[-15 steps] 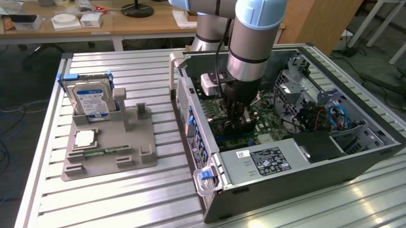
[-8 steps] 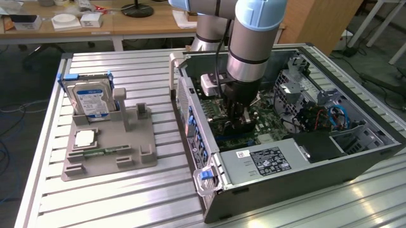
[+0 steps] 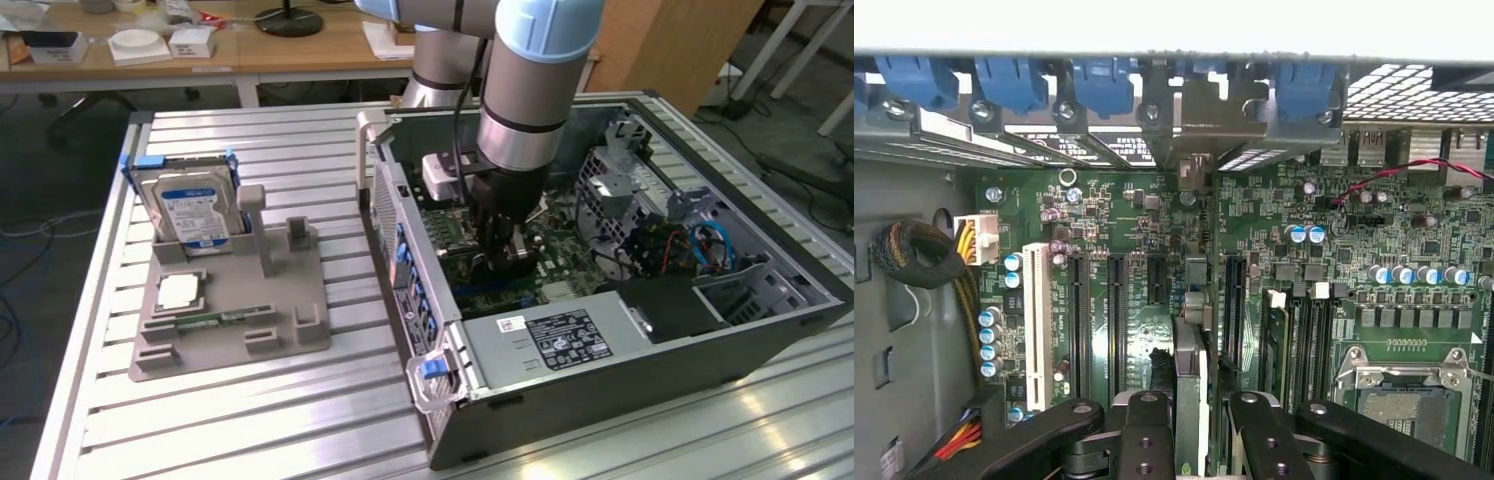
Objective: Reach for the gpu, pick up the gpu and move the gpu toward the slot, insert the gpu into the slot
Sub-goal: 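Insert the gpu into the slot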
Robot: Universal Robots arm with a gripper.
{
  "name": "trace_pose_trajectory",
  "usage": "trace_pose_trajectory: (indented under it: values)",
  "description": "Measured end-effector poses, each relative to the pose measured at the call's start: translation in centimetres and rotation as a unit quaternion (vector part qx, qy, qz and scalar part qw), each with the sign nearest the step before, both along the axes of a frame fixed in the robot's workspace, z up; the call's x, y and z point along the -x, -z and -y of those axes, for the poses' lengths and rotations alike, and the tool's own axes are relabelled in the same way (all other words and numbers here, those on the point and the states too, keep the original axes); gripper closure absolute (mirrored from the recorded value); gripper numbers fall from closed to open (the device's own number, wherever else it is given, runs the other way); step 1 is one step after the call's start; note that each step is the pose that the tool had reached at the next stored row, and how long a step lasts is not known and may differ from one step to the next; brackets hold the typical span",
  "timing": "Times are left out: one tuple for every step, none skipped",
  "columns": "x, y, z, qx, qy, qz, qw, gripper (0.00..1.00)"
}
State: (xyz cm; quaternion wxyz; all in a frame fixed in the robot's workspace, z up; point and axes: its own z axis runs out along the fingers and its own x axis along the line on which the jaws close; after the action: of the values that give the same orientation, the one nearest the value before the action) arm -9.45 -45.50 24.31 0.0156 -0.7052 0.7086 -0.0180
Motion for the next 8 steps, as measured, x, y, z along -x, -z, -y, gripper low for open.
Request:
trace_pose_trajectory:
  values:
    - [0.0,0.0,0.0,-0.0003,0.0,0.0,1.0,0.74]
    - [0.0,-0.01,0.0,-0.0007,0.0,-0.0001,1.0,0.74]
    - [0.0,-0.02,0.0,-0.0013,0.0,-0.0001,1.0,0.74]
    - [0.0,-0.01,0.0,-0.0017,0.0,-0.0001,1.0,0.74]
    - [0.0,-0.01,0.0,-0.0023,0.0,-0.0001,1.0,0.74]
    - [0.0,-0.01,0.0,-0.0023,0.0,-0.0001,1.0,0.74]
    - [0.0,-0.01,0.0,-0.0024,0.0,-0.0001,1.0,0.74]
    - [0.0,-0.01,0.01,-0.0024,0.0,-0.0001,1.0,0.74]
